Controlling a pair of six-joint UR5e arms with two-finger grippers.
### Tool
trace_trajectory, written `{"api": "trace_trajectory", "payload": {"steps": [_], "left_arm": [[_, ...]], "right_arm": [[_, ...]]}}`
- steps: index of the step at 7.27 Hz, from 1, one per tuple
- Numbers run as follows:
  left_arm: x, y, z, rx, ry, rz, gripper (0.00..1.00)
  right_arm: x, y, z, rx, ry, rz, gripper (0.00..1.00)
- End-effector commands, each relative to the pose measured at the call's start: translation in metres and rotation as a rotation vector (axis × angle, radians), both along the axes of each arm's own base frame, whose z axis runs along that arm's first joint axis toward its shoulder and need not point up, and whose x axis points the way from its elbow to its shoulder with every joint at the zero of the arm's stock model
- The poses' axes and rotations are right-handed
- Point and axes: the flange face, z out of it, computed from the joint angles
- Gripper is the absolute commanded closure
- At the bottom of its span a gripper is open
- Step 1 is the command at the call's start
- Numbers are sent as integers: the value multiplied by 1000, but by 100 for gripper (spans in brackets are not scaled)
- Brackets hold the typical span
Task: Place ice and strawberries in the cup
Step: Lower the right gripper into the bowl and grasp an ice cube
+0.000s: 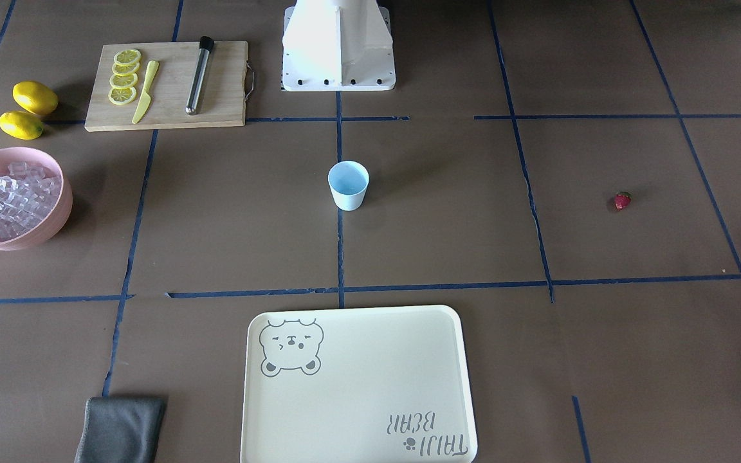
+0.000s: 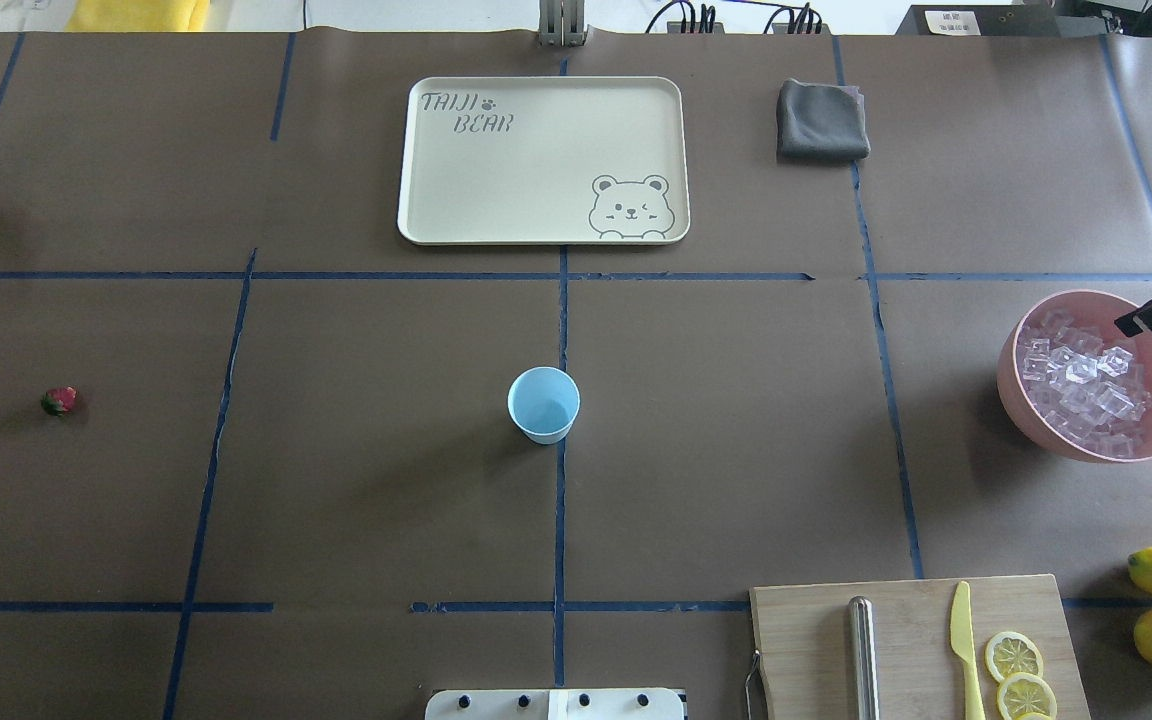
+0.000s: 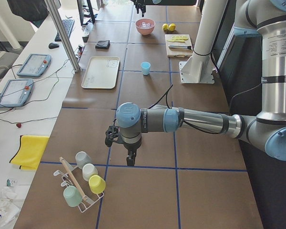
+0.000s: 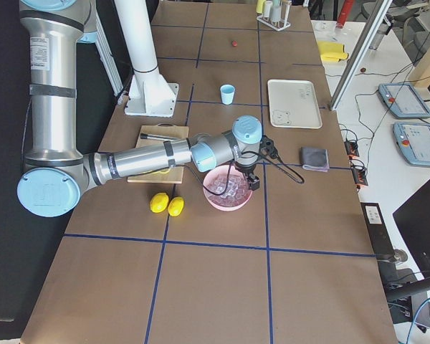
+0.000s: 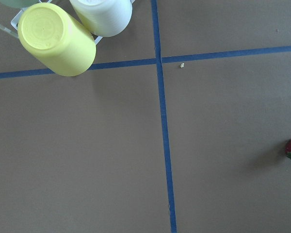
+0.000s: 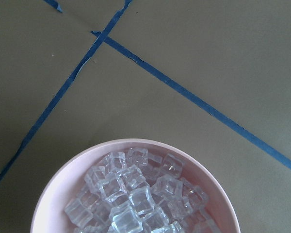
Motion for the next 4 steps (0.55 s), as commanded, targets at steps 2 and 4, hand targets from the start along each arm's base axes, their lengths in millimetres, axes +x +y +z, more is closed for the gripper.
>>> {"api": "trace_trajectory", "payload": {"steps": [2, 4], "left_arm": [[2, 0, 2, -5, 0, 4, 0], [2, 0, 3, -10, 0, 4, 0]], "right_arm": [[-41, 7, -1, 102, 52, -54, 0], [-60, 14, 5, 101, 75, -85, 1]]}}
